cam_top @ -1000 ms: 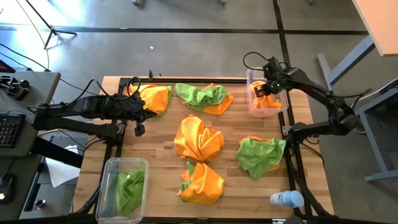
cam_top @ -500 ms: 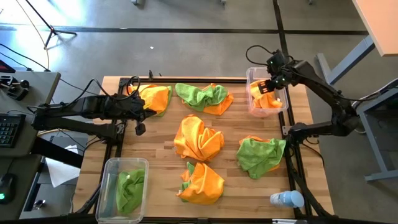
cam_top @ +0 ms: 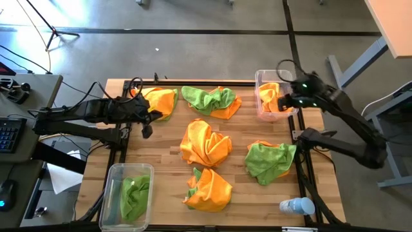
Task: Sort microfiber towel by color & place in baskets
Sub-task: Put the green microfiber towel into the bottom transparent bin
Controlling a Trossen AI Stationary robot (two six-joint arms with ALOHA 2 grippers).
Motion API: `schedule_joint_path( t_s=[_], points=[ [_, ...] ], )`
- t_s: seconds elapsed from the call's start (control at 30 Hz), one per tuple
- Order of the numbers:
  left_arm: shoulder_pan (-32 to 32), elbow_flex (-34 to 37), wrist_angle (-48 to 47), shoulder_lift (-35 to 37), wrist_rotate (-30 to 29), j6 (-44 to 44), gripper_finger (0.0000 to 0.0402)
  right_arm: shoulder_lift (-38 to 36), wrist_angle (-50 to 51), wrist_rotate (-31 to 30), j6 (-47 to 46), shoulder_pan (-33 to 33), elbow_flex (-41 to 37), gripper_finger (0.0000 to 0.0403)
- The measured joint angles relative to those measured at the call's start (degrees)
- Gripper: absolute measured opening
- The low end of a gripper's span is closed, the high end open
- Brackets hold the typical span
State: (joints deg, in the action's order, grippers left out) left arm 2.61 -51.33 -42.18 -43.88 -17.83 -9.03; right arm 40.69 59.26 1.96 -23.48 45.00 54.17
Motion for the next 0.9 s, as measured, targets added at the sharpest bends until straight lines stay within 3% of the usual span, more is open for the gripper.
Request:
schedule_joint_path(
  t_s=[0.2,0.33,0.57,0.7,0.9],
  points=[
    [0.0,0.0,0.1,-1.5,-8.7,-6.2,0.0099,-9.1,-4.0,0.0,-2.6,-8.9,0.0,0.0005],
    [0.0,0.0,0.1,-3.9,-12.9,-7.4,0.0112,-10.8,-7.5,-0.2,-0.5,-14.0,0.0,0.0001],
    [0.0,0.0,3.9,-9.9,-14.1,-8.6,0.0113,-6.9,-3.1,0.1,10.4,-19.4,0.0,0.0001],
    [0.0,0.0,9.7,-14.7,-14.1,-13.4,0.0113,-4.1,-1.4,-0.4,8.3,-19.7,0.0,0.0001],
    [0.7,-3.9,12.1,-23.7,-14.1,-20.2,0.0113,-2.1,-2.1,1.1,13.7,-19.7,0.0,0.0]
  ],
)
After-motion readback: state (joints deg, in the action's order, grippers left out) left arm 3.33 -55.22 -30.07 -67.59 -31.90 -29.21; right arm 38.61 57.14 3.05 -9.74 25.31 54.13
